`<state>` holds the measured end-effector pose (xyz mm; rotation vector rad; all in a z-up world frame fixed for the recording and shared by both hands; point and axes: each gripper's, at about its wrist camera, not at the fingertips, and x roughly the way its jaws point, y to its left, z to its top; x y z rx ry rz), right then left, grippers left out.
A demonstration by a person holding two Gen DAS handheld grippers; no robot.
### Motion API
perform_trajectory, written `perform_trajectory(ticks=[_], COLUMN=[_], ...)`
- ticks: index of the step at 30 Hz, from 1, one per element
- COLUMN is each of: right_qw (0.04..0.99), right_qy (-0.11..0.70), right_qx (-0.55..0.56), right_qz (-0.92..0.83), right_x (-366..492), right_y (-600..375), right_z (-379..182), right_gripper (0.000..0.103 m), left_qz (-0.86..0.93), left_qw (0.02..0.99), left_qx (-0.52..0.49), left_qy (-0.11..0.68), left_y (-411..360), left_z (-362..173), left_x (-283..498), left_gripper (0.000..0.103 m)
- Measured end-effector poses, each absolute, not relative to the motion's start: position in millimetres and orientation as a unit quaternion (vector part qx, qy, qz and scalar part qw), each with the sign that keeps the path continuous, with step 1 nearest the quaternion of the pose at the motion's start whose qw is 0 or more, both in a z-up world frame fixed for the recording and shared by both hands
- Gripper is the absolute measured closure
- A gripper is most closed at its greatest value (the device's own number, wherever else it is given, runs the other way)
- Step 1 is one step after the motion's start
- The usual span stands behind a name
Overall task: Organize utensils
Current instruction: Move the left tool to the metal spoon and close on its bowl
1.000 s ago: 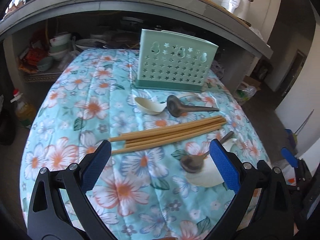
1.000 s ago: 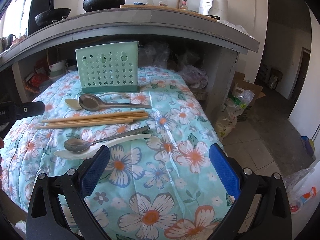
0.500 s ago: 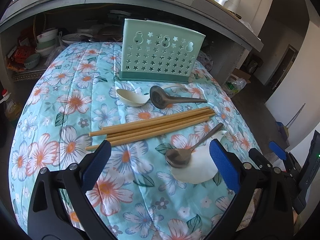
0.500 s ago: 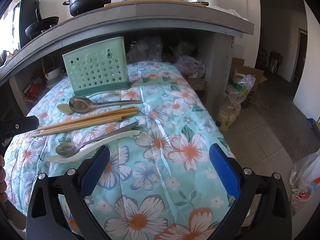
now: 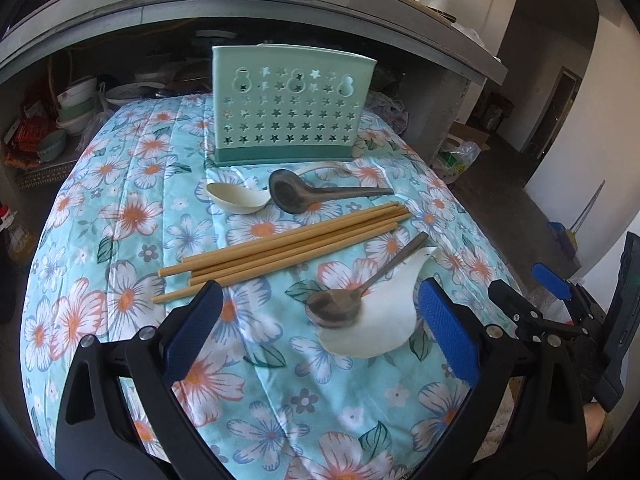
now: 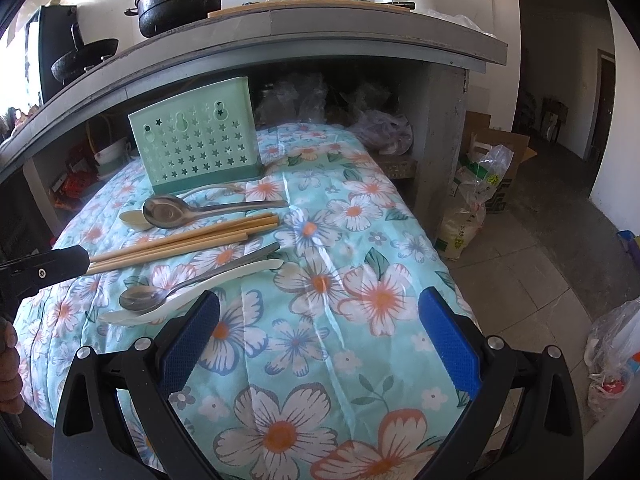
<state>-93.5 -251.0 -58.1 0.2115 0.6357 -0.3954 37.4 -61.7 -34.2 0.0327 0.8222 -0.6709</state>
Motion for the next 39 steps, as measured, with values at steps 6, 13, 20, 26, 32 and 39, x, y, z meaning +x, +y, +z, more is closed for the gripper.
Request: perform_trajectory(ticks=[6, 13, 20, 26, 32, 39], right_qw=[0.929, 0.945, 0.948, 0.945, 0.945, 0.943], right_qy=[0.305, 0.291, 0.299, 0.311, 0.313, 0.32], right_qx=[0.1, 0.049, 0.015, 0.027, 0.026, 0.027], right_qz=[-0.183, -0.143, -0.108, -0.098, -0.089, -0.09], right_x=[-97.8, -101.9, -99.4, -95.2, -92.4, -88.7], right_y=[-253.1, -238.8, -219.3, -216.8, -213.1, -211.3], right_z=[-58.0, -56.6, -60.9, -67.8, -68.8, -71.3], right_gripper=[0.006, 0.007, 0.013, 0.013, 0.013, 0.013], left_qz=[-0.334, -0.352, -0.36, -0.333, -0.336, -0.336], left_qw=[0.854, 0.829, 0.797, 0.807, 0.798, 0.802], left_qx=[0.037, 0.028, 0.012, 0.035, 0.059, 0.058], left_qy=[0.397, 0.434, 0.484, 0.487, 0.496, 0.491], left_y=[-75.3, -85.4, -91.2, -82.6, -87.2, -93.3], left_z=[-39.2, -49.1, -65.0, -72.5, -85.2, -90.9], left_x=[34.5, 46.2, 58.9, 59.1, 57.8, 65.6], left_gripper=[0.025, 0.047, 0.062, 0.062, 0.062, 0.067])
